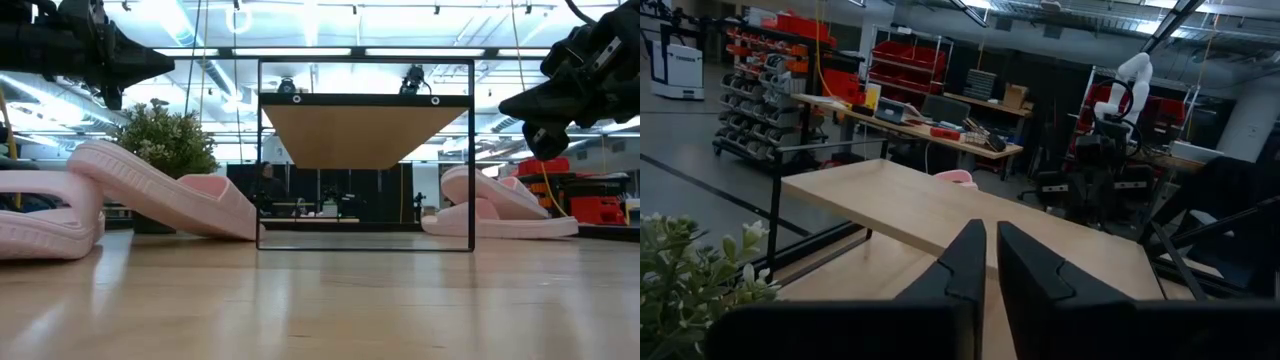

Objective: Pick and place slides into the shelf

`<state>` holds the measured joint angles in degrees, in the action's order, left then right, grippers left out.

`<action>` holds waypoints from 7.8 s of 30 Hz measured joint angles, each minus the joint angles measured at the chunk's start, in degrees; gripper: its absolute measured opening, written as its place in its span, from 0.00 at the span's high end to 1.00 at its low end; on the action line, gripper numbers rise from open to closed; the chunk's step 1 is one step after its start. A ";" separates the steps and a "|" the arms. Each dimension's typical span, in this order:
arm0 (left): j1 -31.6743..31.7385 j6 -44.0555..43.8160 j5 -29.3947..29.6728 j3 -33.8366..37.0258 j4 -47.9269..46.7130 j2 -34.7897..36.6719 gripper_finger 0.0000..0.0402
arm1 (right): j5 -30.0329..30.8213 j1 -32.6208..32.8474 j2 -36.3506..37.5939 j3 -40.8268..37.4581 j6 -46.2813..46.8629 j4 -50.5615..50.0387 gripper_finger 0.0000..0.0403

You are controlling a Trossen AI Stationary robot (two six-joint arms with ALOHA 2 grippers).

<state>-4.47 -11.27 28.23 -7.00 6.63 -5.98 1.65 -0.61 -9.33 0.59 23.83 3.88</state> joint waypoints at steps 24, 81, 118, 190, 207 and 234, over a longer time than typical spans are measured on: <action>0.06 -0.36 0.00 0.02 0.42 -0.02 0.92 | 0.00 0.01 0.00 0.01 0.00 0.00 0.94; 0.09 -30.49 -13.33 0.02 3.40 -0.02 0.83 | 4.33 -6.81 -21.93 38.84 4.14 -27.19 0.82; 0.09 -81.86 -38.37 -11.61 -37.15 -4.14 0.56 | 3.89 -7.62 -44.21 62.02 7.54 -43.19 0.63; 8.15 -67.36 -36.28 -11.63 -5.48 -61.15 0.10 | 2.78 -7.46 -47.51 61.95 6.19 -43.03 0.63; 8.04 -71.13 -36.92 -11.70 -0.69 -61.73 0.76 | 2.78 -7.46 -47.49 61.95 6.21 -43.01 0.63; 3.08 -75.44 -12.35 -31.05 -35.72 -34.75 0.79 | 2.56 -7.46 -47.47 61.95 5.97 -43.27 0.63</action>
<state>-1.39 -86.71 15.88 -38.05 -29.09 -40.72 4.21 -8.08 -56.80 62.54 29.80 -39.40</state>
